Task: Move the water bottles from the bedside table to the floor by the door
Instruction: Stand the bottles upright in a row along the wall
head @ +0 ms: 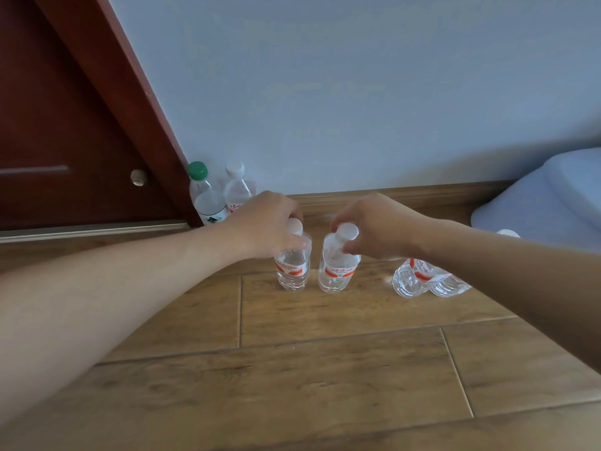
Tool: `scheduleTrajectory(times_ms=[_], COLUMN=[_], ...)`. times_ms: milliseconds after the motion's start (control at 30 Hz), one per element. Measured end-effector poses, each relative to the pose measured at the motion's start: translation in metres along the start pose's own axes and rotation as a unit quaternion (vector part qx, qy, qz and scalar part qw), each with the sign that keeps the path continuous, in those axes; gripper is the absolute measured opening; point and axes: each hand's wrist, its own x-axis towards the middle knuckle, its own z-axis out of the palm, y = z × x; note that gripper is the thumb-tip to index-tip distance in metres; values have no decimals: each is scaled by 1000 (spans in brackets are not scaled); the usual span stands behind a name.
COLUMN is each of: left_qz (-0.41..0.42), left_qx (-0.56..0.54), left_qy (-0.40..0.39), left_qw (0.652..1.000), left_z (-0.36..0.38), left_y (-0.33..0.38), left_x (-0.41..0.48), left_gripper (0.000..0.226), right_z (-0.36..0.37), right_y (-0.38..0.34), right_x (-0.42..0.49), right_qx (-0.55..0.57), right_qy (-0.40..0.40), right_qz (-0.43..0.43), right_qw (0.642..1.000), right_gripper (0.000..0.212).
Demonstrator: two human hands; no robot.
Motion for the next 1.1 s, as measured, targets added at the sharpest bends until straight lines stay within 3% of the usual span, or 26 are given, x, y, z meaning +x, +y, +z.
scheduleTrajectory(times_ms=[667,967,1100], left_qz=[36,4,10], left_qx=[18,-3,12], left_qy=[-86,-7,-10], left_qw=[995,1000,1000], left_z=[-13,-3,-5], left_y=[2,1,3], left_x=[0,4,7], left_gripper=[33,38,32], right_z=[1,0,1], right_y=[-5,-5,-4], right_x=[7,8,8], right_qx=[-2,-3,-2], right_qy=[-14,-15,-12], right_qz=[18,17,16], right_qw=[1000,1000,1000], right_gripper=[30,32,33])
